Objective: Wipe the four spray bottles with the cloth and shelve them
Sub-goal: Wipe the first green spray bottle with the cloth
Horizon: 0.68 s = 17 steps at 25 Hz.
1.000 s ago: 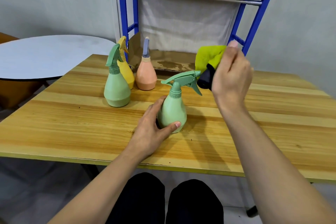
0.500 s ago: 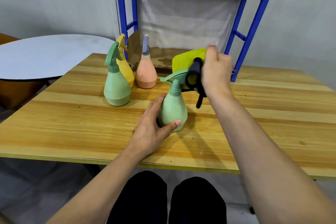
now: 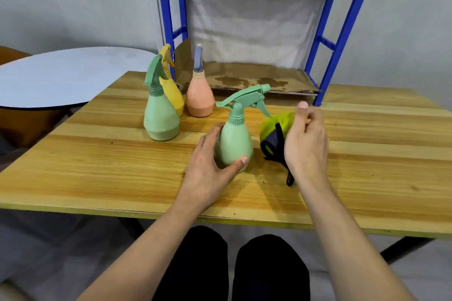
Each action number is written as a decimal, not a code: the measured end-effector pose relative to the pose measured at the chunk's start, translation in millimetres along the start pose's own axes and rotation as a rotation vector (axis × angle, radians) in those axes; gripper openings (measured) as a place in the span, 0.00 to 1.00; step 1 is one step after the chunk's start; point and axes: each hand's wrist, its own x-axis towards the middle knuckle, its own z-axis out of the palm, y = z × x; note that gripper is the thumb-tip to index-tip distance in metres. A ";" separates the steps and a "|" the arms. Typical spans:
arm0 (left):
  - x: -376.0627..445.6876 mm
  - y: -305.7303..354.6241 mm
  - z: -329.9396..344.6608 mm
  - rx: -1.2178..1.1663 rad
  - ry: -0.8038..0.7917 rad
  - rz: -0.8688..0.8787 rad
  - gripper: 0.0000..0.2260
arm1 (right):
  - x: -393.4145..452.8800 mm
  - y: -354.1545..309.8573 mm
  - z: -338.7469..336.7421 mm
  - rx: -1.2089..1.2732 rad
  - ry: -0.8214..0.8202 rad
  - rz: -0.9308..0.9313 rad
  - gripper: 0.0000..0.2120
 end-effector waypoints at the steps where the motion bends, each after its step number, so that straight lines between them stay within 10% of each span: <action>1: 0.1 2.4 -0.1 0.037 0.037 -0.010 0.38 | -6.8 5.8 -3.5 -0.066 -0.070 0.006 0.14; 8: 6.5 15.5 -27.9 -0.121 0.044 -0.028 0.27 | -47.3 54.0 -23.0 -0.428 -0.571 -0.473 0.27; 17: 48.0 31.2 -45.6 -0.096 -0.059 0.101 0.06 | -40.0 4.6 6.9 0.126 -0.301 -0.415 0.20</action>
